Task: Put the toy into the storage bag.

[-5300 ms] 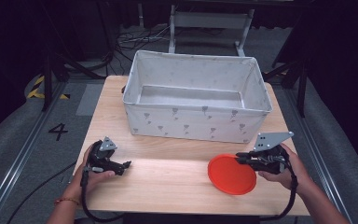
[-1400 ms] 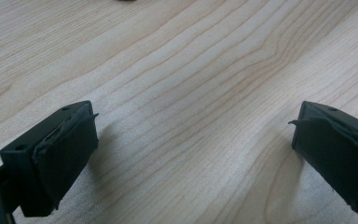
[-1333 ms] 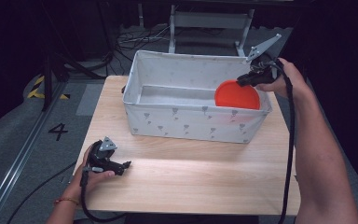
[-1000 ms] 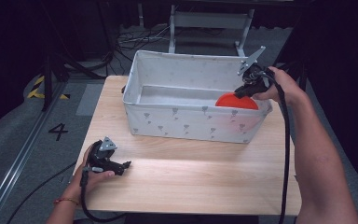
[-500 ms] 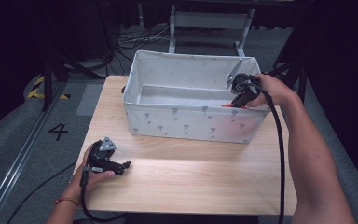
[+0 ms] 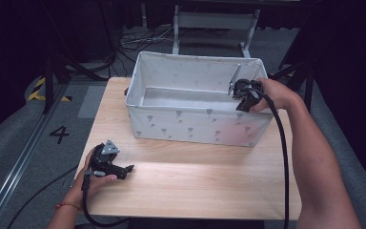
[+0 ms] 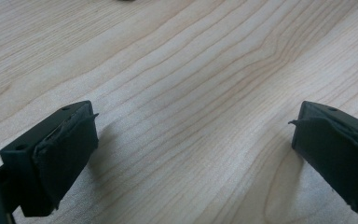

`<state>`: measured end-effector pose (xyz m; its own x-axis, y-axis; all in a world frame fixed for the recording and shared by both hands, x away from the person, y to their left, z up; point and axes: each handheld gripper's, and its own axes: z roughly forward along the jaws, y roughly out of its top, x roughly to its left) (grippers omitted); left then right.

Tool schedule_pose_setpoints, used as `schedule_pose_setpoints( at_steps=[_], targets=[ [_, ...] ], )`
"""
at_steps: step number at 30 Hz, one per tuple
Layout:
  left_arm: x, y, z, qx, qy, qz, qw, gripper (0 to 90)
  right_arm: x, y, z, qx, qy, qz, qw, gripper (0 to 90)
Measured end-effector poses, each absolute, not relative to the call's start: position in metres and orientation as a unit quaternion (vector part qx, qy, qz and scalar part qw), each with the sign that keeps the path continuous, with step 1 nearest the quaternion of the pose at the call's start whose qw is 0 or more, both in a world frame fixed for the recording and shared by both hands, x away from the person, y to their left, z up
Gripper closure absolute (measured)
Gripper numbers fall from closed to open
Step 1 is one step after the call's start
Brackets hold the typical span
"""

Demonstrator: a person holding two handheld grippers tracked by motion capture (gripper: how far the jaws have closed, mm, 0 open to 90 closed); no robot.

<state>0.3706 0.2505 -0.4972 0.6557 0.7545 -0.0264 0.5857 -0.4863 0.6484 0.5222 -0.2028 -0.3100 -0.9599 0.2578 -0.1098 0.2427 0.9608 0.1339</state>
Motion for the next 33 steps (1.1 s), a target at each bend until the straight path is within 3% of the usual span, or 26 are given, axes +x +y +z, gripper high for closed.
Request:
schedule_pose_setpoints(
  at_steps=[15, 33],
  targets=[
    [0.37, 0.251, -0.497, 0.852, 0.395, 0.131, 0.319, 0.7, 0.514, -0.209, -0.298, 0.145, 0.977, 0.117, 0.107, 67.9],
    [0.37, 0.251, -0.497, 0.852, 0.391, 0.137, 0.319, 0.8, 0.484, -0.243, -0.286, 0.254, 0.908, 0.266, 0.199, 36.5]
  ],
)
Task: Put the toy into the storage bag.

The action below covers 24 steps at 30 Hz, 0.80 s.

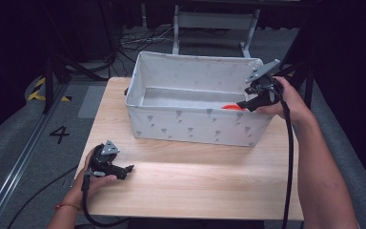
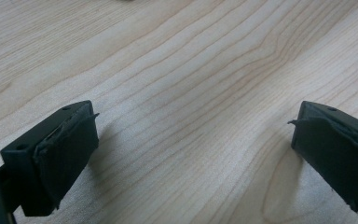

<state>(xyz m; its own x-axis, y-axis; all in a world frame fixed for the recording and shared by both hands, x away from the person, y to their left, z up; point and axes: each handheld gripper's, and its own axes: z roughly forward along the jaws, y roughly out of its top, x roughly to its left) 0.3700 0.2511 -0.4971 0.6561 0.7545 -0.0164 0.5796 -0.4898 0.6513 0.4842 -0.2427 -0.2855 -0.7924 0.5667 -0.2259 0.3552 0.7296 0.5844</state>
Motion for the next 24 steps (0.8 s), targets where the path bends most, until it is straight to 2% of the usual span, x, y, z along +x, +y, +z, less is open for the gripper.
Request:
schedule_pose_setpoints(
  at_steps=[2, 3, 10, 12, 14, 24],
  targets=[
    [0.37, 0.251, -0.497, 0.852, 0.391, 0.137, 0.319, 0.8, 0.478, -0.25, -0.285, 0.263, 0.898, 0.29, 0.201, 34.1],
    [0.37, 0.251, -0.497, 0.852, 0.391, 0.137, 0.319, 0.8, 0.473, -0.255, -0.285, 0.273, 0.89, 0.295, 0.216, 29.2],
    [0.37, 0.251, -0.497, 0.852, 0.391, 0.137, 0.319, 0.8, 0.455, -0.267, -0.284, 0.297, 0.867, 0.315, 0.247, 23.5],
    [0.37, 0.251, -0.497, 0.852, 0.391, 0.137, 0.319, 0.8, 0.452, -0.269, -0.283, 0.3, 0.865, 0.317, 0.247, 24.0],
    [0.37, 0.251, -0.497, 0.852, 0.391, 0.137, 0.319, 0.8, 0.443, -0.272, -0.284, 0.294, 0.863, 0.314, 0.266, 26.9],
    [0.369, 0.252, -0.497, 0.852, 0.394, 0.131, 0.32, 0.8, 0.419, -0.283, -0.284, 0.296, 0.851, 0.331, 0.28, 24.8]
  ],
)
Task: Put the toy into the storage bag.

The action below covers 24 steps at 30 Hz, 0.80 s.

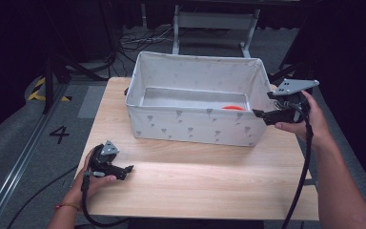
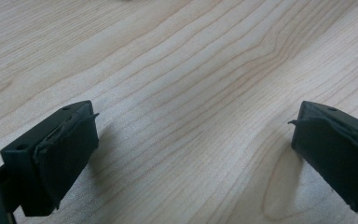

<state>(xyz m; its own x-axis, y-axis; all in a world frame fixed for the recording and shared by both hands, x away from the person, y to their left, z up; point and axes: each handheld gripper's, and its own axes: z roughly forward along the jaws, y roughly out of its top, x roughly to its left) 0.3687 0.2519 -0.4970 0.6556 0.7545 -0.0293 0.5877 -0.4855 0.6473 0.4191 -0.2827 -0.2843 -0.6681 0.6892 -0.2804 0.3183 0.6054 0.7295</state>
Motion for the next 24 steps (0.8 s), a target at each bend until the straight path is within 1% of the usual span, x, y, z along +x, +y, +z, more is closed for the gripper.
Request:
schedule_pose_setpoints(
  at_steps=[7, 13, 24],
  targets=[
    [0.369, 0.252, -0.497, 0.852, 0.394, 0.131, 0.319, 0.8, 0.406, -0.288, -0.287, 0.296, 0.846, 0.33, 0.297, 24.1],
    [0.369, 0.252, -0.497, 0.852, 0.393, 0.135, 0.319, 0.8, 0.387, -0.295, -0.289, 0.291, 0.84, 0.332, 0.314, 23.5],
    [0.369, 0.252, -0.497, 0.851, 0.394, 0.134, 0.32, 0.8, 0.364, -0.31, -0.313, 0.292, 0.847, 0.326, 0.302, 23.5]
  ],
)
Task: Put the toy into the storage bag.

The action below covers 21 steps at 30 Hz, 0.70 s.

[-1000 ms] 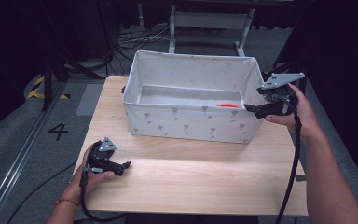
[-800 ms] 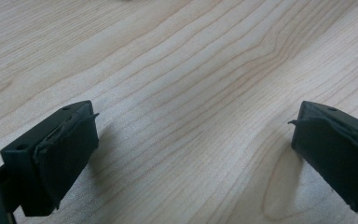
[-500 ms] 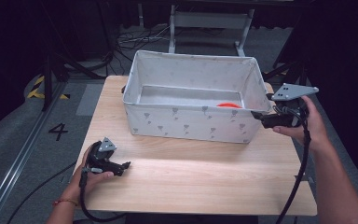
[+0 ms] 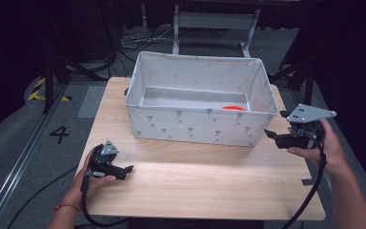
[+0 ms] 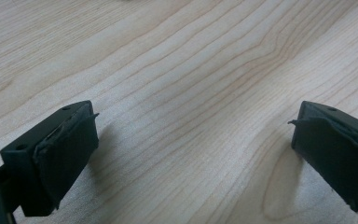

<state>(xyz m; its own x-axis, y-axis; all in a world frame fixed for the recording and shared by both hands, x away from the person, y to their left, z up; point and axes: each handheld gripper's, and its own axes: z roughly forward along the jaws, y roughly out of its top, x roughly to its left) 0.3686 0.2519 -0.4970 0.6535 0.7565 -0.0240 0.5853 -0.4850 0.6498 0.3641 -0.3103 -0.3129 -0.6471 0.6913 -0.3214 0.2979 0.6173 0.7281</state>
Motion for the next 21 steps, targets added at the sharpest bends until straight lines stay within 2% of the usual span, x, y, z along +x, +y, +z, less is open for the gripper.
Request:
schedule_pose_setpoints(
  at_steps=[14, 21],
  targets=[
    [0.369, 0.252, -0.497, 0.852, 0.394, 0.135, 0.319, 0.8, 0.342, -0.317, -0.355, 0.297, 0.857, 0.292, 0.303, 22.7],
    [0.369, 0.252, -0.497, 0.851, 0.394, 0.134, 0.319, 0.8, 0.34, -0.323, -0.383, 0.305, 0.861, 0.3, 0.275, 21.1]
  ],
)
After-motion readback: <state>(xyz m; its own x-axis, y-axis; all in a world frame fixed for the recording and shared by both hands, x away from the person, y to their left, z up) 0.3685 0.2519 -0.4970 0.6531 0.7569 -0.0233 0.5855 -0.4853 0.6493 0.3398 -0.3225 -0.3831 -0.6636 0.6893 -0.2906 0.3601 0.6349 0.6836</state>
